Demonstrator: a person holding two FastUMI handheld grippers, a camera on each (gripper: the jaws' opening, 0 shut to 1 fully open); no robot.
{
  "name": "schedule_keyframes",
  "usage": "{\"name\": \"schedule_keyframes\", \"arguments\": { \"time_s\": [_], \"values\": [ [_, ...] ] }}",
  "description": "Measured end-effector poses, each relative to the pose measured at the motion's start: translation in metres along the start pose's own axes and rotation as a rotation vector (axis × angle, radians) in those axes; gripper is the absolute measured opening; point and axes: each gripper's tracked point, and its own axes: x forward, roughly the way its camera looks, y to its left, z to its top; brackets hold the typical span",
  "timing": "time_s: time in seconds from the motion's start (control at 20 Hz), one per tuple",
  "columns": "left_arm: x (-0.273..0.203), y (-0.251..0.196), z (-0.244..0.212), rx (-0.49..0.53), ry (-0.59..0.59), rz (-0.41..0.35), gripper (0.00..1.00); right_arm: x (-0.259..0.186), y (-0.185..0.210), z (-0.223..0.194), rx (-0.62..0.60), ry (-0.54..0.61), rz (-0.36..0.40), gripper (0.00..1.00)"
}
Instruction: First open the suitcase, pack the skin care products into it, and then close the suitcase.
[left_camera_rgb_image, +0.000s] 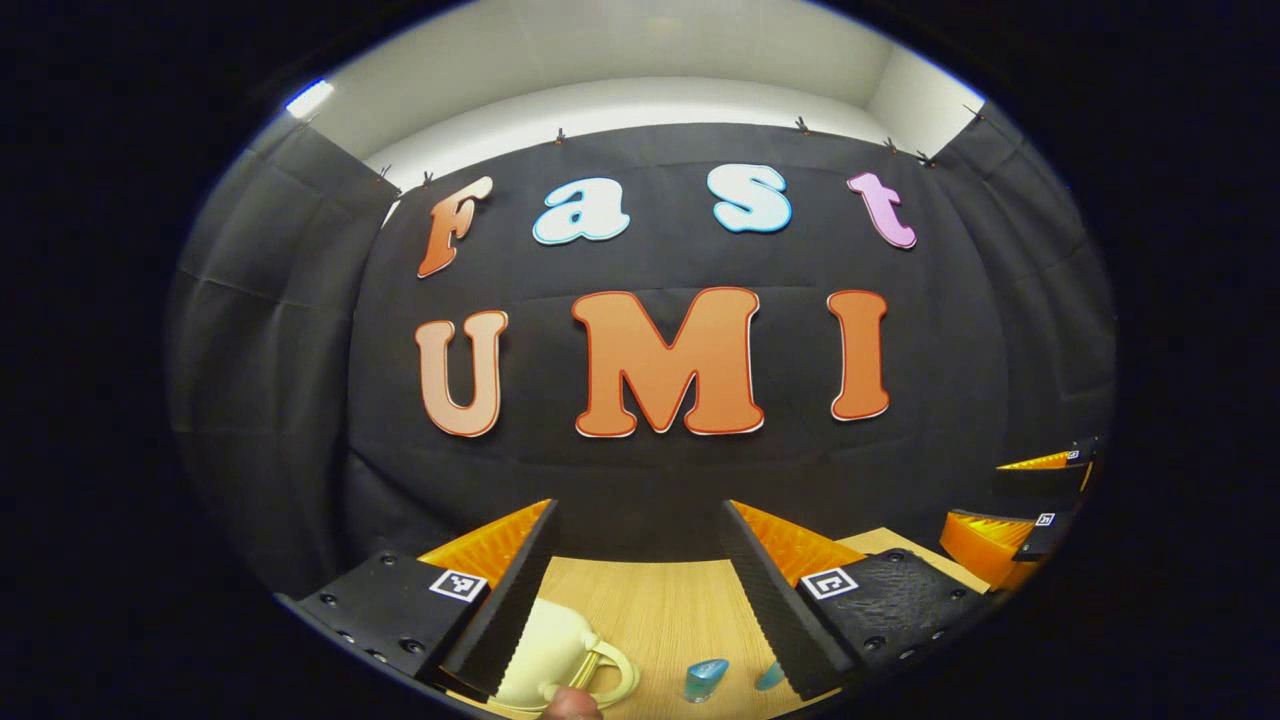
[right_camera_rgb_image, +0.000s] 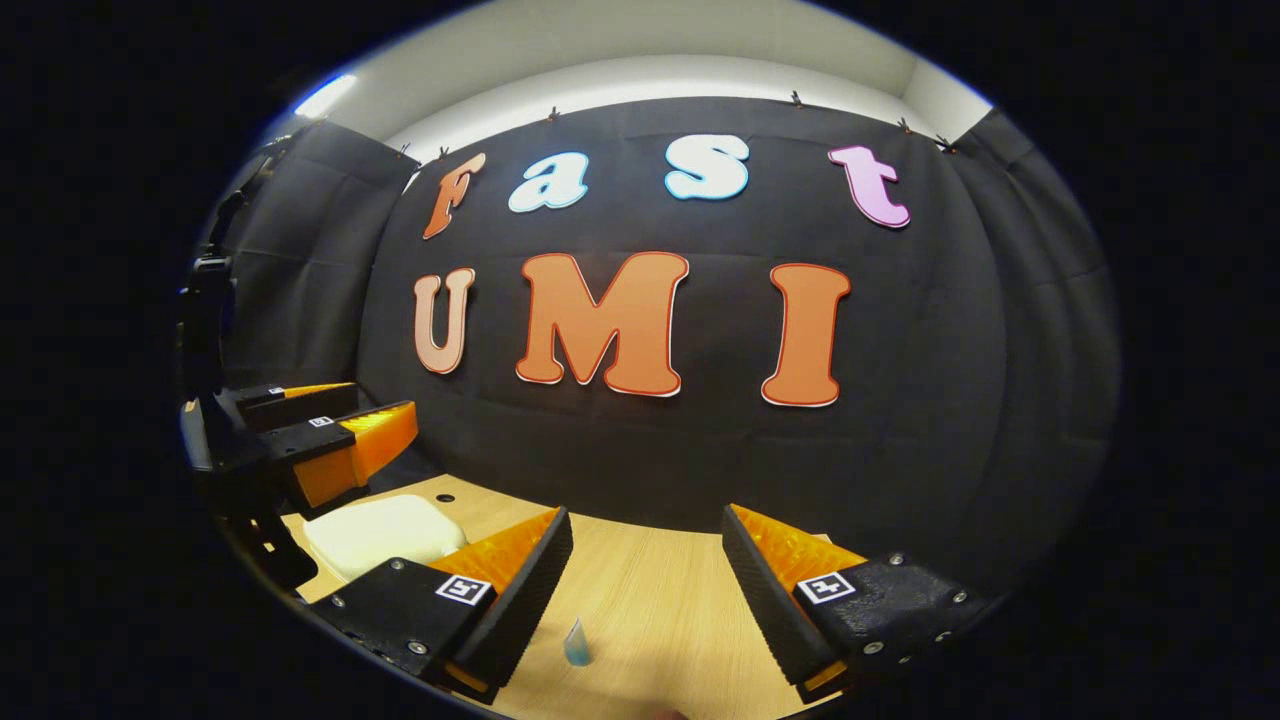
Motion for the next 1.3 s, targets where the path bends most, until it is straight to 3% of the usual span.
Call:
{"name": "schedule_keyframes", "arguments": {
  "time_s": [0.15, 0.25, 0.6, 1.2, 1.25, 1.3],
  "values": [
    [-0.002, 0.006, -0.001, 0.064, -0.004, 0.064, 1.0, 0.0, -0.002, -0.007, 0.024, 0.022, 0.016, 0.95],
    [0.001, 0.004, -0.006, 0.113, -0.004, 0.053, 0.98, 0.002, -0.003, -0.006, 0.012, 0.014, 0.002, 0.95],
    [0.022, 0.021, -0.044, 0.227, 0.063, -0.04, 0.98, 0.016, 0.006, -0.006, 0.022, 0.015, -0.083, 0.95],
    [0.019, 0.029, -0.174, 0.567, 0.22, -0.241, 0.98, 0.016, -0.029, -0.002, -0.003, 0.044, -0.265, 0.95],
    [0.017, 0.025, -0.184, 0.581, 0.234, -0.264, 0.94, 0.015, -0.033, -0.001, -0.006, 0.042, -0.277, 0.95],
    [0.015, 0.025, -0.194, 0.597, 0.245, -0.277, 0.97, 0.014, -0.035, -0.001, -0.007, 0.042, -0.283, 0.95]
  ]
}}
